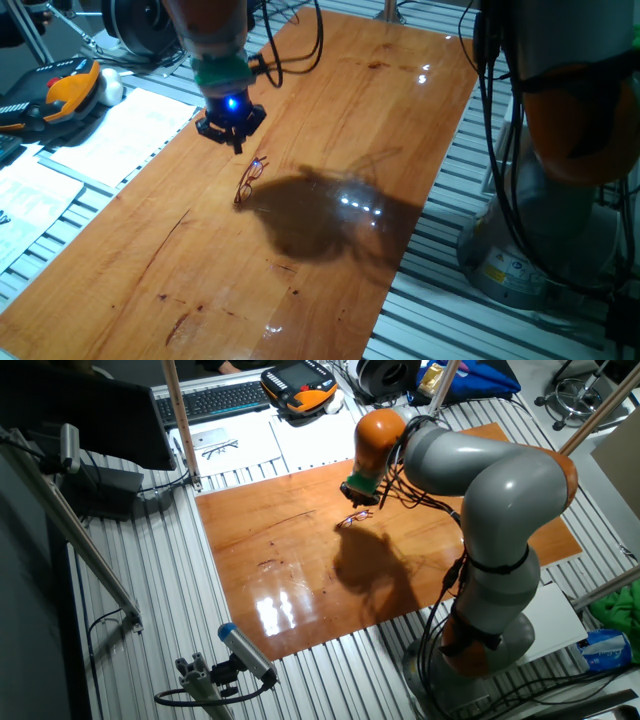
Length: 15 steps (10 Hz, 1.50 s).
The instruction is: Unfold the leg of the glasses (with one hand)
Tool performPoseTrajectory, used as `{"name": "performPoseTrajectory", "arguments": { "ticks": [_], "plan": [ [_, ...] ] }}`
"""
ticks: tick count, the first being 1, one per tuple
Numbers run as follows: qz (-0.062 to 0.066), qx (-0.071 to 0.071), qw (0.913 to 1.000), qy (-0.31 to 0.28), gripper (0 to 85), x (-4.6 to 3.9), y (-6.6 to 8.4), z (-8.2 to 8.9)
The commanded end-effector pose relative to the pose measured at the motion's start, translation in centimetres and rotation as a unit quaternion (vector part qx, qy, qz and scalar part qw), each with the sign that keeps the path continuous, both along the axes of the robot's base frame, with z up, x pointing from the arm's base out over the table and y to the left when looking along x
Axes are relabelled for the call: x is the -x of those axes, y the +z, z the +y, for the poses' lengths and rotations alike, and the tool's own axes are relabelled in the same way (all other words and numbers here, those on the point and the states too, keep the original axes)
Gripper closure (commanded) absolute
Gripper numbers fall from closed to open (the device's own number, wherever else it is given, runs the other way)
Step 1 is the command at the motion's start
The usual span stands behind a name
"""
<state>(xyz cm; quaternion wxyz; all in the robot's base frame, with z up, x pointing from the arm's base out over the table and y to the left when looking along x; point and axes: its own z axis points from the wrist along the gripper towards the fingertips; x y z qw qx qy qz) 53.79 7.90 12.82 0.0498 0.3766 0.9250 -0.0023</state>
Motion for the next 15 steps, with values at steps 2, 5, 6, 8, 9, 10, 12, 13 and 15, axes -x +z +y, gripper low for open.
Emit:
{"name": "performPoseTrajectory", "arguments": {
  "ticks": [2,5,6,8,9,10,12,13,15],
  "plan": [
    [-0.002,-0.005,0.9999,-0.013,85.0,-0.02,-0.6,0.2],
    [-0.008,-0.012,0.9997,-0.020,85.0,-0.32,-1.8,0.2],
    [-0.009,-0.013,0.9996,-0.023,85.0,-0.42,-2.2,0.2],
    [-0.012,-0.020,0.9993,-0.028,85.0,-0.56,-2.9,0.2],
    [-0.014,-0.022,0.9991,-0.034,85.0,-0.56,-3.1,0.3],
    [-0.014,-0.023,0.9989,-0.040,85.0,-0.57,-3.2,0.4],
    [-0.015,-0.018,0.9986,-0.048,85.0,-0.50,-3.7,0.6],
    [-0.011,-0.010,0.9985,-0.052,85.0,-0.43,-3.9,0.7],
    [-0.006,-0.004,0.9977,-0.067,85.0,-0.28,-4.6,0.9]
  ]
}}
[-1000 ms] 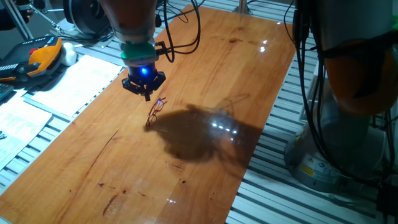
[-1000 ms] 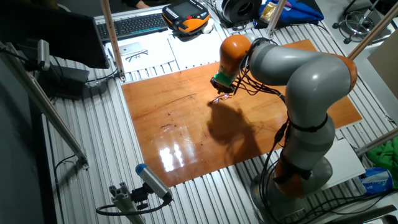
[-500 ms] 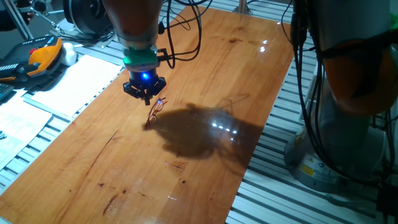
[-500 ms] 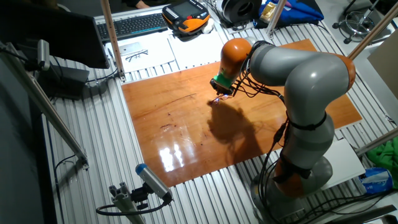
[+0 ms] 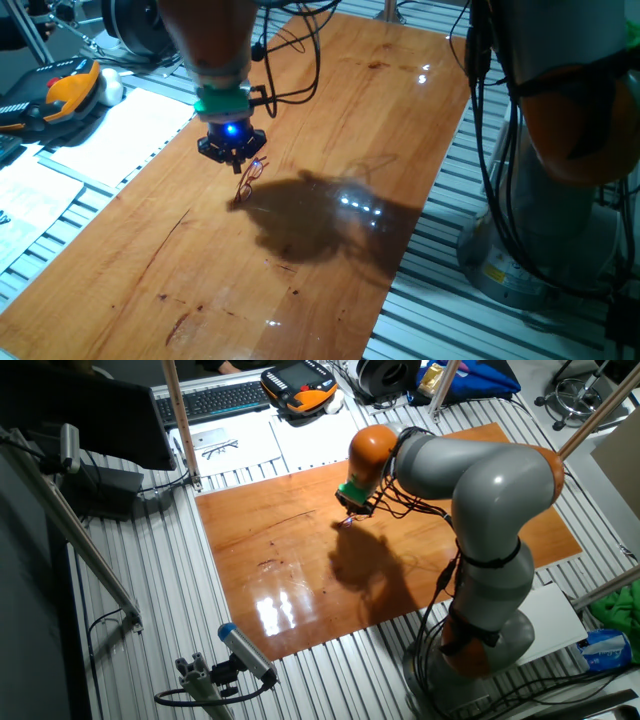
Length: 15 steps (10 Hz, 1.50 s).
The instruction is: Unfold the leg of the glasses (with one hand)
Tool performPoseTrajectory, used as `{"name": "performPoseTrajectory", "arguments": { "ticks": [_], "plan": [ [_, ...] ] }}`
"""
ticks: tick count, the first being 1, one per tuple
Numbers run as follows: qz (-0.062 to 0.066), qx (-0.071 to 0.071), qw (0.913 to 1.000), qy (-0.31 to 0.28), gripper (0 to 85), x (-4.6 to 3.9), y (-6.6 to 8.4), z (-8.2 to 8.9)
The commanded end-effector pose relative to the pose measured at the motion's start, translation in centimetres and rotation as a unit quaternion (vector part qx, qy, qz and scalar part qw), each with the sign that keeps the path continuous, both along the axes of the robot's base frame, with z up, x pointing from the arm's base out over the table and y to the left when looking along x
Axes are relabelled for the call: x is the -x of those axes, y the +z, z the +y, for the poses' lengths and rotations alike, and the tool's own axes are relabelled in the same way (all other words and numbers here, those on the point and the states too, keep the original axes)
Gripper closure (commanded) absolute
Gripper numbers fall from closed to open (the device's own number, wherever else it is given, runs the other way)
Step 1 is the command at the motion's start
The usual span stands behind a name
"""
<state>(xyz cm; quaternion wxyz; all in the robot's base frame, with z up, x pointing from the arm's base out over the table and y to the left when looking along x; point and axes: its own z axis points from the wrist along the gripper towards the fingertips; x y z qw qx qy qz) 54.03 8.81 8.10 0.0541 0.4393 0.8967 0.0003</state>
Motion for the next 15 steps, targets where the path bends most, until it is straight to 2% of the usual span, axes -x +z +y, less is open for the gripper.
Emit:
{"name": "performPoseTrajectory", "arguments": {
  "ticks": [1,3,15],
  "plan": [
    [-0.001,0.000,1.0000,-0.002,85.0,0.09,-0.4,0.1],
    [-0.004,-0.002,0.9999,-0.009,85.0,0.37,-1.1,0.3],
    [-0.001,0.007,0.9995,-0.031,85.0,0.58,-2.1,-0.3]
  ]
}}
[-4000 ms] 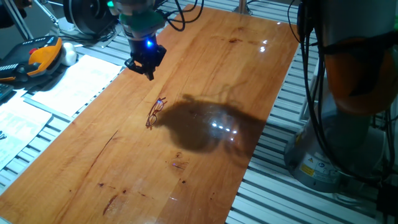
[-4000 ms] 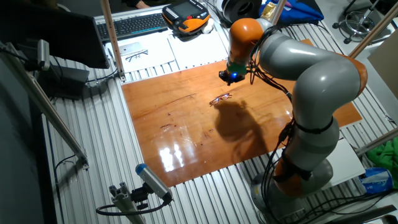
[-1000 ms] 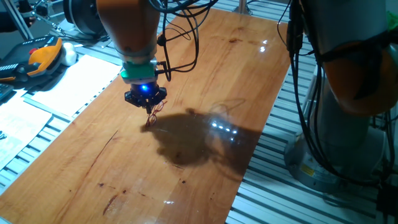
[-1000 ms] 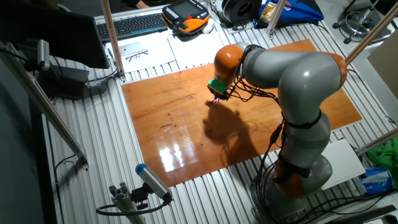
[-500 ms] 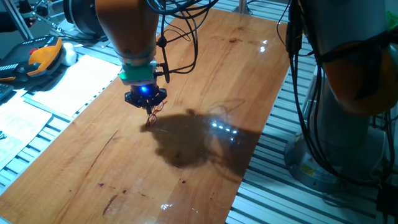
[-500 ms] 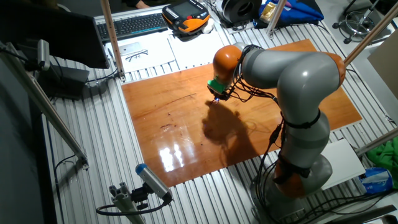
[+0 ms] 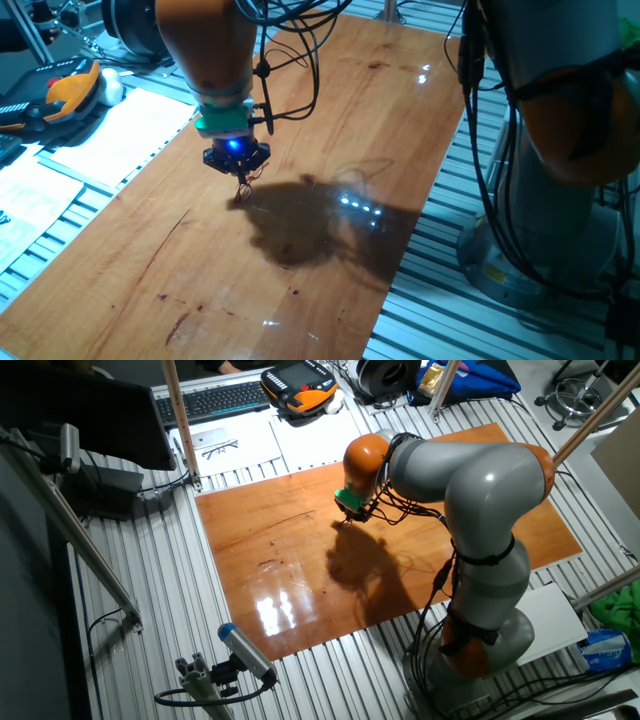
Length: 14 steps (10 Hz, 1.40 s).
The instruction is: Unfold the leg of the glasses (with one hand)
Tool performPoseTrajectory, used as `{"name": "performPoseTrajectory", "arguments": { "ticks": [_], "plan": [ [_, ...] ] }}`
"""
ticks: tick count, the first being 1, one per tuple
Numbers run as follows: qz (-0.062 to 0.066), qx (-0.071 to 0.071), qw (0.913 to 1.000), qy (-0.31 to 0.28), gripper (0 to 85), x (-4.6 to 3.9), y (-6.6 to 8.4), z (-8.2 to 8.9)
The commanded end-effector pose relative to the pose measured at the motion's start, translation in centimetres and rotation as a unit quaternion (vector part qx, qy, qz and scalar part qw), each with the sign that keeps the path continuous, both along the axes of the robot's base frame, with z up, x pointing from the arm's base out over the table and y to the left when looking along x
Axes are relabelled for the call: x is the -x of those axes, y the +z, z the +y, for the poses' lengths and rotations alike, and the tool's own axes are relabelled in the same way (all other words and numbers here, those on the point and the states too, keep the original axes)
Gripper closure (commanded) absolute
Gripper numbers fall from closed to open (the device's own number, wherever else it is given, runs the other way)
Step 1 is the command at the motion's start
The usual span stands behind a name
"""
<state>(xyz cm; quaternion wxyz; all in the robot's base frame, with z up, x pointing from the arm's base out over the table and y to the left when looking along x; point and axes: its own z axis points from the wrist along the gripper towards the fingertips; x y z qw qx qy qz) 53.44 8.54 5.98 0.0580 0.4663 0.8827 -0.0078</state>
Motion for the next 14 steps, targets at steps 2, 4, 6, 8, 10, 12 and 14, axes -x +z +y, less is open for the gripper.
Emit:
{"name": "performPoseTrajectory", "arguments": {
  "ticks": [2,4,6,8,10,12,14],
  "plan": [
    [0.001,0.001,1.0000,0.000,85.0,0.09,-0.2,0.0],
    [0.001,0.001,1.0000,-0.004,85.0,0.24,-0.5,-0.1],
    [0.006,0.011,0.9998,-0.015,85.0,0.44,-0.7,-0.1],
    [0.014,0.001,0.9994,-0.031,85.0,0.33,-0.5,0.0],
    [0.020,0.003,0.9989,-0.043,85.0,0.22,-0.1,0.4],
    [0.025,-0.001,0.9984,-0.051,85.0,-0.10,0.7,1.1],
    [0.029,-0.002,0.9984,-0.049,85.0,-0.40,1.4,1.3]
  ]
}}
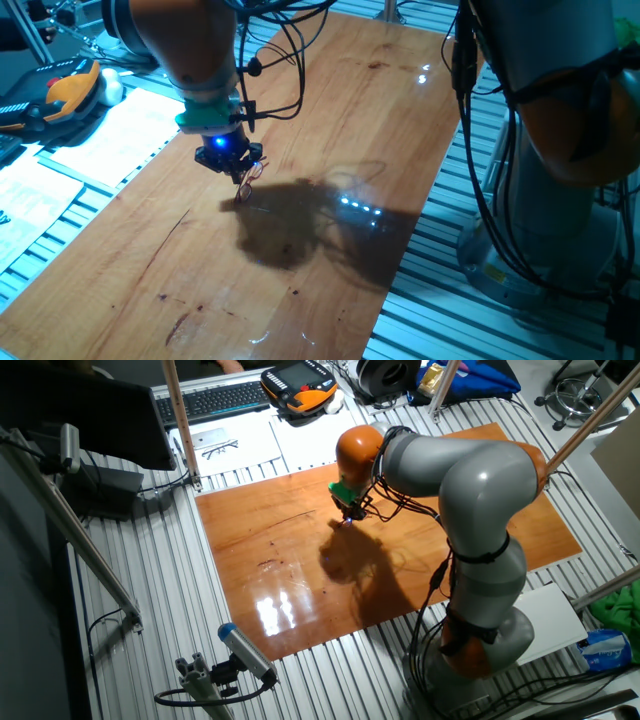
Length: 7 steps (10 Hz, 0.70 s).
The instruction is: Unfold the leg of the glasses (with one hand)
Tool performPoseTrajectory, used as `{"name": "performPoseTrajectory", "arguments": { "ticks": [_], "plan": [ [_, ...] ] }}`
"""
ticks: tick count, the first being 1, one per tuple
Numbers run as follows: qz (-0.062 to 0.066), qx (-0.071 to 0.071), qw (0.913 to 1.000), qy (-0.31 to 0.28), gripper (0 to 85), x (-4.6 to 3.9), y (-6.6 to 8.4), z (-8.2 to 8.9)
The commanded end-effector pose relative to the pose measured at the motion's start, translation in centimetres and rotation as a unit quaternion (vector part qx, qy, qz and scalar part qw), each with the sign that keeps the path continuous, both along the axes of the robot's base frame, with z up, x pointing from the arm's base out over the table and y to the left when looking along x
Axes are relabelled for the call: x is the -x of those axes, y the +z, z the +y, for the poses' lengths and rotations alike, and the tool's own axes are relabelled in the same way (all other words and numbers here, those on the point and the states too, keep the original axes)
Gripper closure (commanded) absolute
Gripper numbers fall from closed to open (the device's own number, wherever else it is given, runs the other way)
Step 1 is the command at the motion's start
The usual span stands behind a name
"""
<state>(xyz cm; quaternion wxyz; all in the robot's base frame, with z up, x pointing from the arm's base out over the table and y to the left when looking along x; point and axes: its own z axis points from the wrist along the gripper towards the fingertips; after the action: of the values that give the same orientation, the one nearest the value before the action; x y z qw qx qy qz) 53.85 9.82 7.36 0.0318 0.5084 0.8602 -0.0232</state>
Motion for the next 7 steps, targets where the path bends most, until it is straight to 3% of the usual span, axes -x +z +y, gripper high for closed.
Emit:
{"name": "performPoseTrajectory", "arguments": {
  "ticks": [1,3,4,6,7],
  "plan": [
    [0.000,0.000,1.0000,0.002,85.0,-0.07,0.00,-0.08],
    [-0.001,-0.006,1.0000,0.004,85.0,-0.08,-0.10,-0.12],
    [0.000,-0.002,1.0000,0.006,85.0,-0.09,-0.09,-0.14],
    [0.002,-0.012,0.9996,0.028,85.0,-0.09,-0.09,-0.14],
    [0.013,-0.009,0.9994,0.032,85.0,-0.09,-0.09,-0.14]
  ]
}}
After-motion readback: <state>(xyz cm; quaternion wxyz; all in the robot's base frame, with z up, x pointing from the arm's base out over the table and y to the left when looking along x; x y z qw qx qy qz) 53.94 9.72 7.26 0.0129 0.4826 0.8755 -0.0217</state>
